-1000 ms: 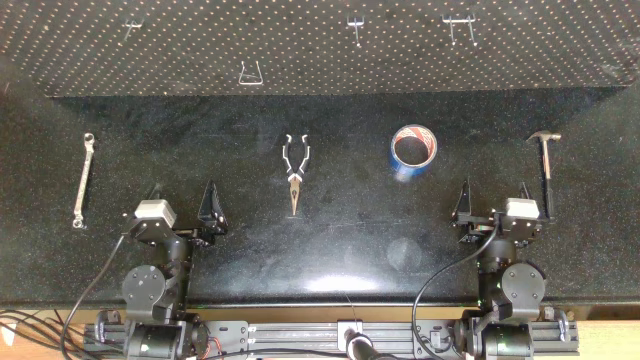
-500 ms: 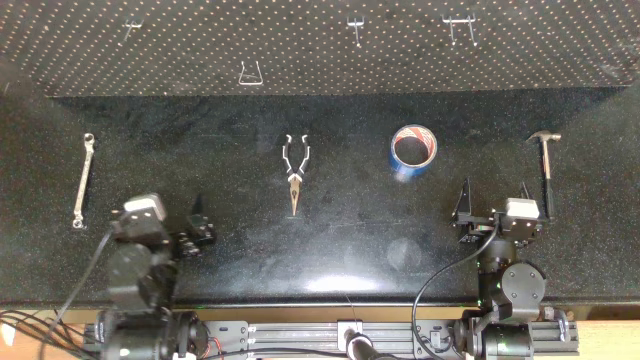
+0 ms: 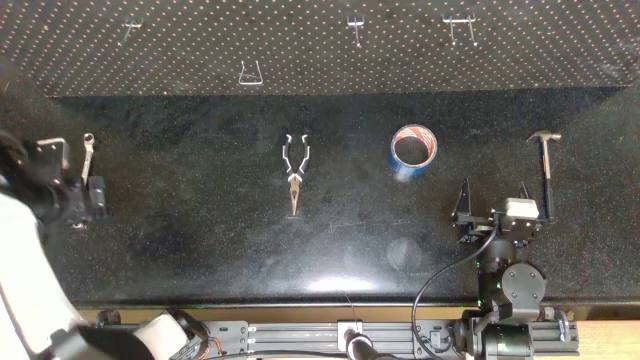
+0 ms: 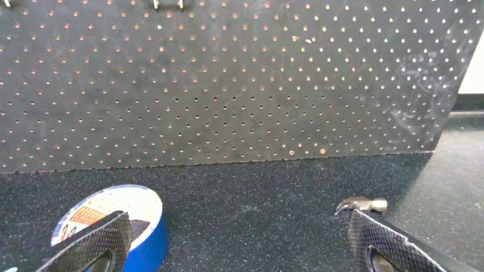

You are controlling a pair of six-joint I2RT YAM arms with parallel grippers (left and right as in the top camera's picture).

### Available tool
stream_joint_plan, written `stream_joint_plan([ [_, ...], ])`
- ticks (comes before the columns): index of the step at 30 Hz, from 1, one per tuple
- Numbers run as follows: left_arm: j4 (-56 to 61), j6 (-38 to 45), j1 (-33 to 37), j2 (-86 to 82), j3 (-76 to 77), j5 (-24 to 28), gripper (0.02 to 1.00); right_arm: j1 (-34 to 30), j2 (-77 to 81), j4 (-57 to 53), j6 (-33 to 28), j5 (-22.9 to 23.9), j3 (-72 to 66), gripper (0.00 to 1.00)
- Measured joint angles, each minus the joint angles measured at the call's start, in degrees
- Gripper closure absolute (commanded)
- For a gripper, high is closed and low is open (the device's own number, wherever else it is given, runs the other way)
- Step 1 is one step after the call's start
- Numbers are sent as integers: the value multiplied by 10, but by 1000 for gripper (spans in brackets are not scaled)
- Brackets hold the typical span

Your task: Place Tools Onto Pegboard

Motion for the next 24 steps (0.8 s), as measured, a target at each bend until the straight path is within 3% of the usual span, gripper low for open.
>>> stream_joint_plan([
  [10,7,97,32,155,54,4,25,0,0,0,0,0,0,62],
  [24,105,130,42,253,56,-3,25,0,0,0,0,0,0,64],
])
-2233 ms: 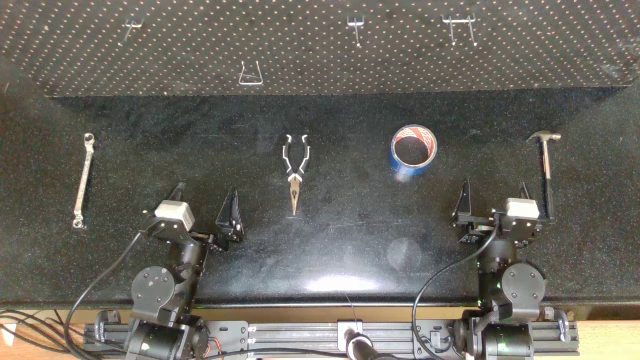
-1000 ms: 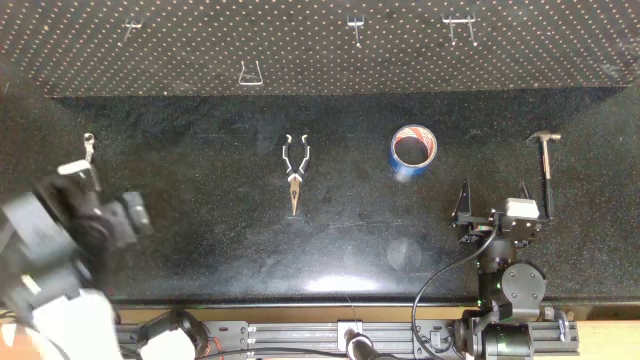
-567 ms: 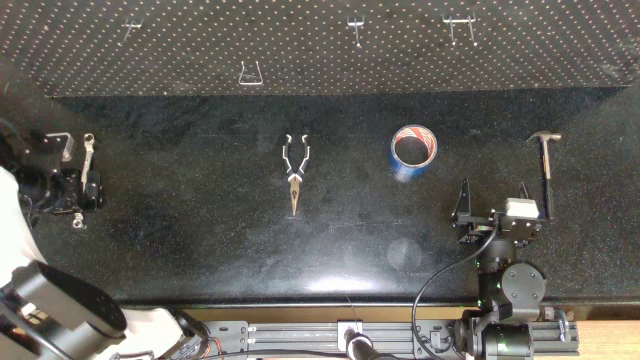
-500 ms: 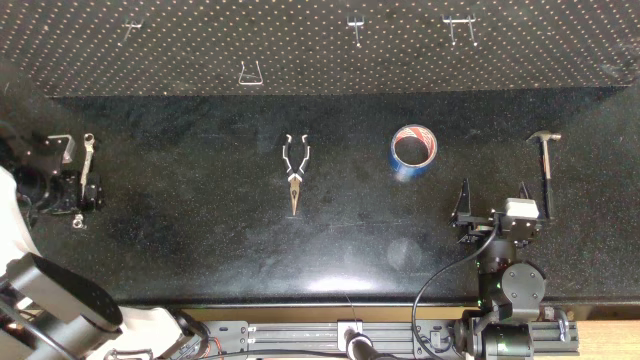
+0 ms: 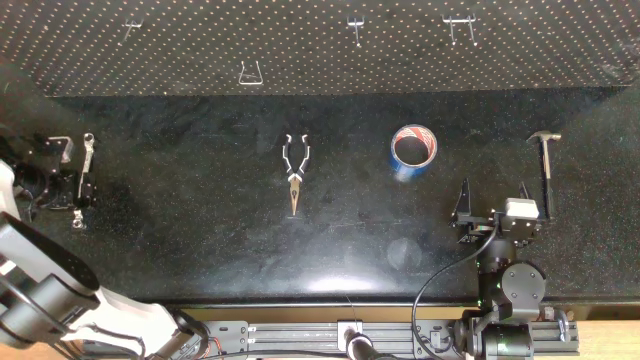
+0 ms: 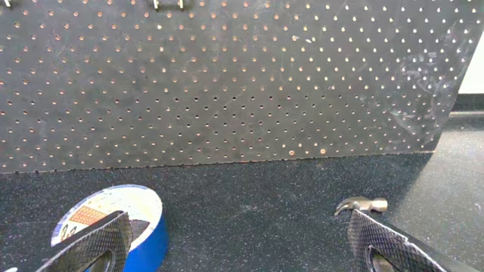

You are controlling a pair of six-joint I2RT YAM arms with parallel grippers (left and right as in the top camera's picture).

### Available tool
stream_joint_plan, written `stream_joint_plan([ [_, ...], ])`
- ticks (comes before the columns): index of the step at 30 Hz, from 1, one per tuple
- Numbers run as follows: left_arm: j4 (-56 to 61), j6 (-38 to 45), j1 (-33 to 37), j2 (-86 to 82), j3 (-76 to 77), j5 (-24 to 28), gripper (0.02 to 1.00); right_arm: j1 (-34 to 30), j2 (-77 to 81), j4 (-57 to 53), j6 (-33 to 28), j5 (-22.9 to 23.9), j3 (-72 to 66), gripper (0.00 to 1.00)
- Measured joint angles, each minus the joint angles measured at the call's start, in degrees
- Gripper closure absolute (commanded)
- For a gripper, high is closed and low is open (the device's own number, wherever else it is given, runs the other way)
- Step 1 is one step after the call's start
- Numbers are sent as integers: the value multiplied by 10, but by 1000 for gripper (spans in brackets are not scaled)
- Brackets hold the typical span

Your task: Place Tools Onto Pegboard

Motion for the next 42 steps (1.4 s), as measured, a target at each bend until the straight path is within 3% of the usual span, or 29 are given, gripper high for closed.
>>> stream_joint_plan([
  [26,48,-33,-19,47,-1,-15,23,0,0,0,0,0,0,62],
  [34,50,-33,-60,49,-1,-24,23,0,0,0,0,0,0,62],
  [42,65,-33,-38,49,-24,-24,23,0,0,0,0,0,0,62],
])
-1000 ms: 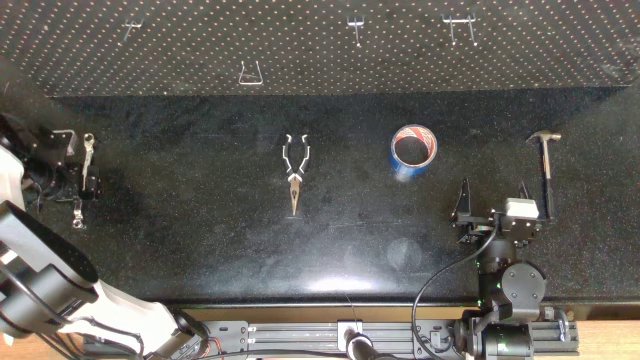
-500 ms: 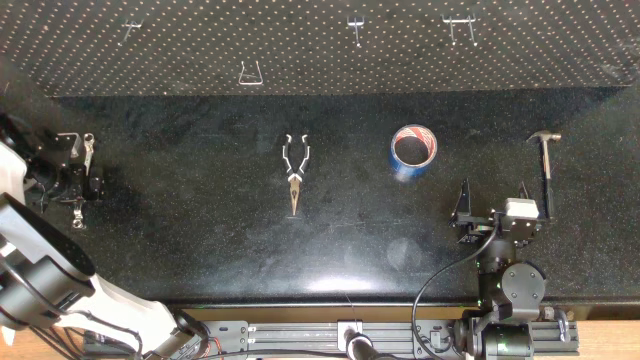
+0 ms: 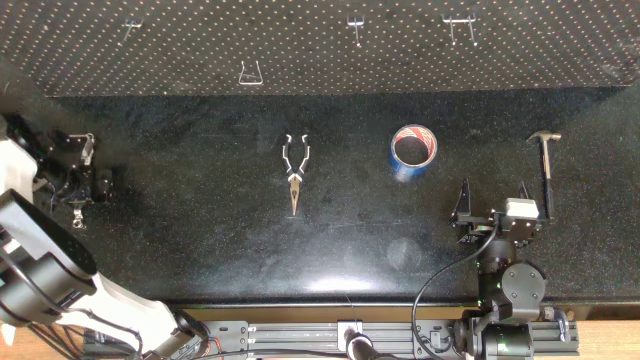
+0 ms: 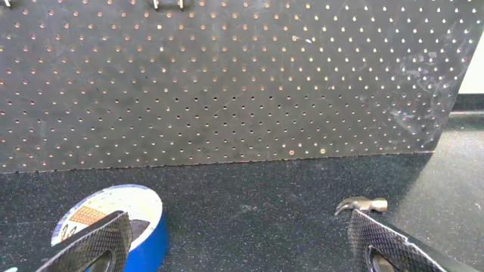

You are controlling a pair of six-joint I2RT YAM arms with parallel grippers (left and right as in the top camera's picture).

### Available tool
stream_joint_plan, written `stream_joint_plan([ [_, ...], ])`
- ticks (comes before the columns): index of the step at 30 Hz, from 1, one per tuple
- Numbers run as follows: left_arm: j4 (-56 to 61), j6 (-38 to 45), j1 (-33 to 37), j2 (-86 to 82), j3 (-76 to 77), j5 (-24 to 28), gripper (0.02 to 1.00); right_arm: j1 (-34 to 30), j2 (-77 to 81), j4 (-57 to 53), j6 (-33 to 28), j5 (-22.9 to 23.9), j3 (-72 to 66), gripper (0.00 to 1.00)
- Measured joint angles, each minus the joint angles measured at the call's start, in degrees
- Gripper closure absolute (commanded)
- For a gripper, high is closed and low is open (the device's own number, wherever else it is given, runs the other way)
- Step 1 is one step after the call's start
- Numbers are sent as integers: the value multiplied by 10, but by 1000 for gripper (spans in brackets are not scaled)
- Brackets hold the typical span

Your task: Place Tools Onto Pegboard

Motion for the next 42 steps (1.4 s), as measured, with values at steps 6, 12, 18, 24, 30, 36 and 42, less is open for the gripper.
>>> stream_joint_plan([
  [6,10,0,-10,0,-5,1,23,0,0,0,0,0,0,62],
  [12,20,0,-10,0,-5,2,23,0,0,0,0,0,0,62],
  [18,20,-2,-10,1,-5,3,20,0,0,0,0,0,0,62],
  [24,22,-9,-10,1,-6,7,790,0,0,0,0,0,0,64],
  [30,25,-12,-10,1,-9,6,989,0,0,0,0,0,0,62],
  [36,25,-13,-10,1,-9,6,989,0,0,0,0,0,0,64],
  [42,25,-20,-10,1,-9,6,989,0,0,0,0,0,0,62],
])
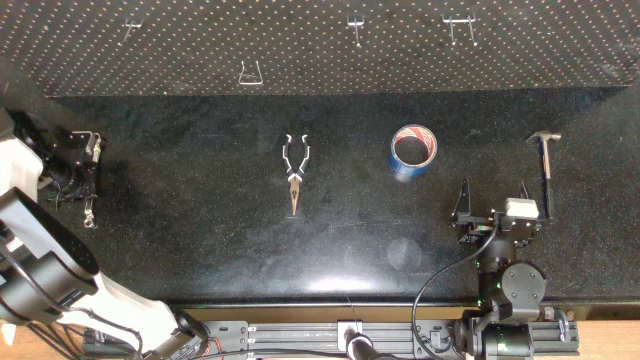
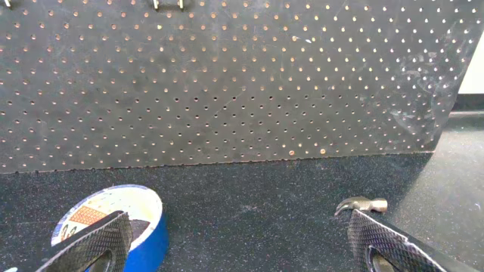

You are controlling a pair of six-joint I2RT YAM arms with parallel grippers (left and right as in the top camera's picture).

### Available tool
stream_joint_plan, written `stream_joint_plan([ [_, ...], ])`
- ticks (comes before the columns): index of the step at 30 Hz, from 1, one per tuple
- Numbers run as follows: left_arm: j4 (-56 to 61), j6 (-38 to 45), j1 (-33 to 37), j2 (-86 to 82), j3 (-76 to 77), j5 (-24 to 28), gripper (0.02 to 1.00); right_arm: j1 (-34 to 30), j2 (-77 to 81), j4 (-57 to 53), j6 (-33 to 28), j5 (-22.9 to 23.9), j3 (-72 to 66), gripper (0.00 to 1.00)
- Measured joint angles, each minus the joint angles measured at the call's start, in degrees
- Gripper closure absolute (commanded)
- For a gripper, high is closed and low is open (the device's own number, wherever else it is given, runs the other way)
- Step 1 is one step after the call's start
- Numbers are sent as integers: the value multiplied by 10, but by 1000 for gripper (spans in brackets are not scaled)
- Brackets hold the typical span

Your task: Place Tools Onto Pegboard

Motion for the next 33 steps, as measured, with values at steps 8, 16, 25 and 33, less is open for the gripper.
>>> stream_joint_plan([
  [8,4,-28,0,-71,-36,0,989,0,0,0,0,0,0,64],
  [16,59,-32,-16,-366,-164,6,989,0,0,0,0,0,0,62],
  [25,56,-141,-203,-555,-216,17,989,0,0,0,0,0,0,62],
  [33,106,-254,-220,-606,-229,11,989,0,0,0,0,0,0,64],
])
